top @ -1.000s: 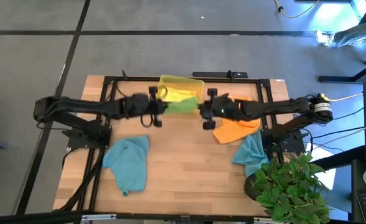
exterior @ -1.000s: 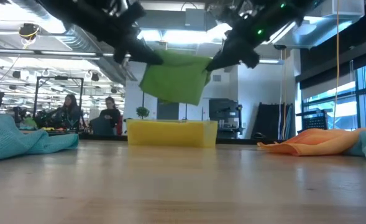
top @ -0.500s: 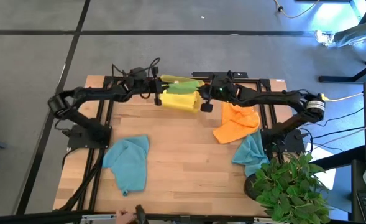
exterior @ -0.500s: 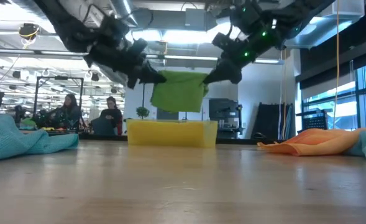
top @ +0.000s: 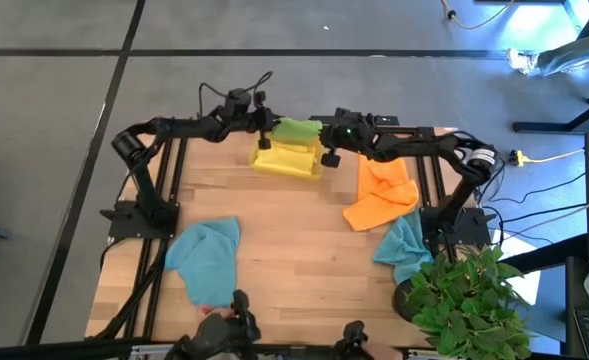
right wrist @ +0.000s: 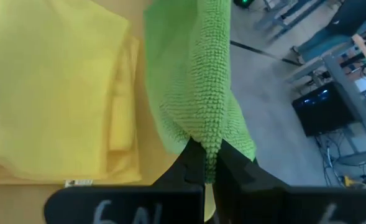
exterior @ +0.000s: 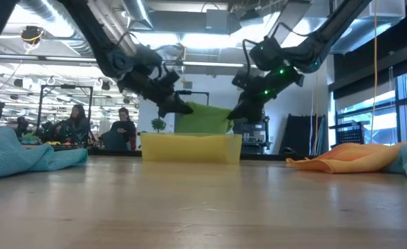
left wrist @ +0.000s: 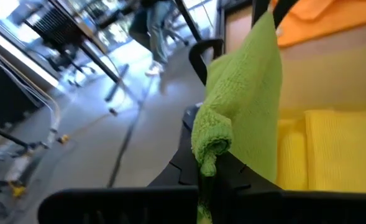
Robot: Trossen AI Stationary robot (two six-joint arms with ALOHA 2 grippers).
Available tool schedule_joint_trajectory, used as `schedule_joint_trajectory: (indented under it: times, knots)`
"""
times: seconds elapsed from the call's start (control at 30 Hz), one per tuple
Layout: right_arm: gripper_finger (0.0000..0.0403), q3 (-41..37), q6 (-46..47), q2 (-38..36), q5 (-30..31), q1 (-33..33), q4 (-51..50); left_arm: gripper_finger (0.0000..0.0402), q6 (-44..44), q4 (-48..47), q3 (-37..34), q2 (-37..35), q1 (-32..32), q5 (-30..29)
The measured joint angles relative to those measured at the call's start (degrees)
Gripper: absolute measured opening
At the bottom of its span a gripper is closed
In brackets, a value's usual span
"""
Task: Fold microfiber towels
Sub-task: Put the green towel into the yellow bin
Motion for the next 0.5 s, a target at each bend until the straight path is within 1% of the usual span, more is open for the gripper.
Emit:
schedule_joint_trajectory:
  times: [0.1, 0.2, 0.37, 0.5]
  knots:
    - [0.0008, 0.0, -0.1, 1.2, -0.5, -0.6, 0.5, 0.0000, 1.8, -4.4, 2.2, 1.7, 0.7, 0.4]
    - [0.0008, 0.0, -0.2, 2.4, -2.6, -0.7, 0.1, 0.0002, 5.1, -9.2, 2.6, 2.8, 0.8, 0.7]
    - [0.0008, 0.0, -0.2, 4.0, -6.5, 0.6, -1.3, 0.0020, 7.5, -16.3, 2.6, 2.6, 0.0, 0.3]
    - [0.0008, 0.0, -0.2, 4.1, -9.8, 2.3, -3.9, 0.0037, 7.6, -19.6, 2.6, 2.6, -0.4, -0.1]
